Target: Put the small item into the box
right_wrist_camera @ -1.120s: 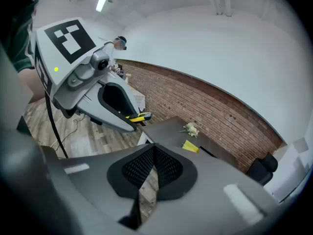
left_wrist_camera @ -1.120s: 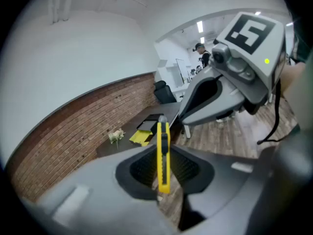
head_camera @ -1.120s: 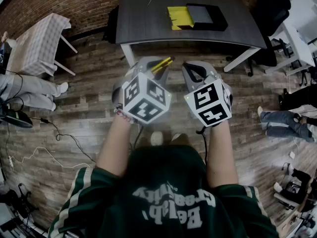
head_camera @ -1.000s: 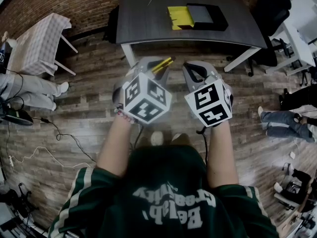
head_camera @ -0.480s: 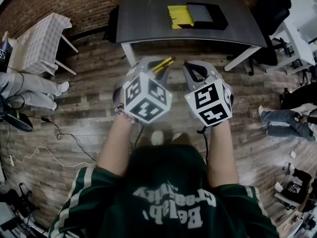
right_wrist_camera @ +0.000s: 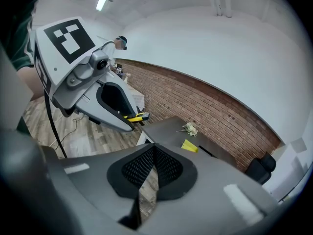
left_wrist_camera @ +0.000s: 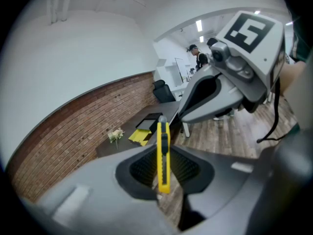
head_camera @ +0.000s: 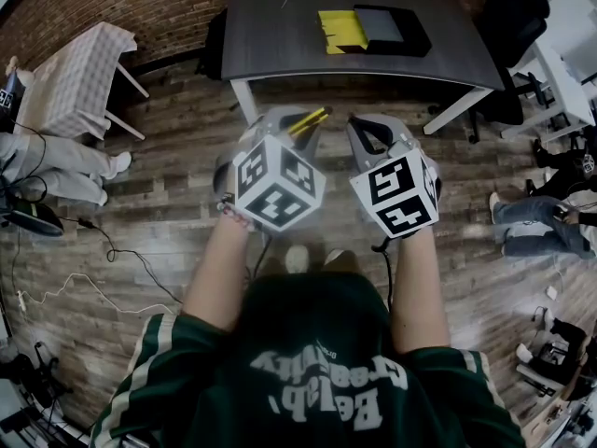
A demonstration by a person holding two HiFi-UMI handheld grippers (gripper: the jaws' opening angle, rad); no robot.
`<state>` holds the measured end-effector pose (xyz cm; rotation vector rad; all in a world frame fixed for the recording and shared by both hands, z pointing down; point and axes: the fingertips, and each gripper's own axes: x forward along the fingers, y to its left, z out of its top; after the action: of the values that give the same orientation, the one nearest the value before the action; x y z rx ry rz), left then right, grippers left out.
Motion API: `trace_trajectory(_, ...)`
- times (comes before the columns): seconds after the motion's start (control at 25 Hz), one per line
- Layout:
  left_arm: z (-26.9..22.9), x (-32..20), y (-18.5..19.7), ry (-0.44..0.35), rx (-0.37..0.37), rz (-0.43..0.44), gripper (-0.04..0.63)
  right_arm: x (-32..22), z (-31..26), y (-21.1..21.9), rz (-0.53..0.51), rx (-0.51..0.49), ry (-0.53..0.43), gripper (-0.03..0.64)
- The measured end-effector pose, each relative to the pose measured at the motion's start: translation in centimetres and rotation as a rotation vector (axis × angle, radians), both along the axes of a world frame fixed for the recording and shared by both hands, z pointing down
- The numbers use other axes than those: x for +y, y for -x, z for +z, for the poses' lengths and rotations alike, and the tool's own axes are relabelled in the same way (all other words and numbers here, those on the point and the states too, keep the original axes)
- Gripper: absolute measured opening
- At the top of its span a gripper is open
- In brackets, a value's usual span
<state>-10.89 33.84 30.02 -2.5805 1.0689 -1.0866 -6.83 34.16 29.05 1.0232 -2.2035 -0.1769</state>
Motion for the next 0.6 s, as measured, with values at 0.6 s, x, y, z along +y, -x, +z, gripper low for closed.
trace_trajectory(0.6,-0.01,-0.52,0.54,0.001,0.002,0.004,0.071,-0.5,-0.1,0.69,-0.003,0.01,-0.006,0.006)
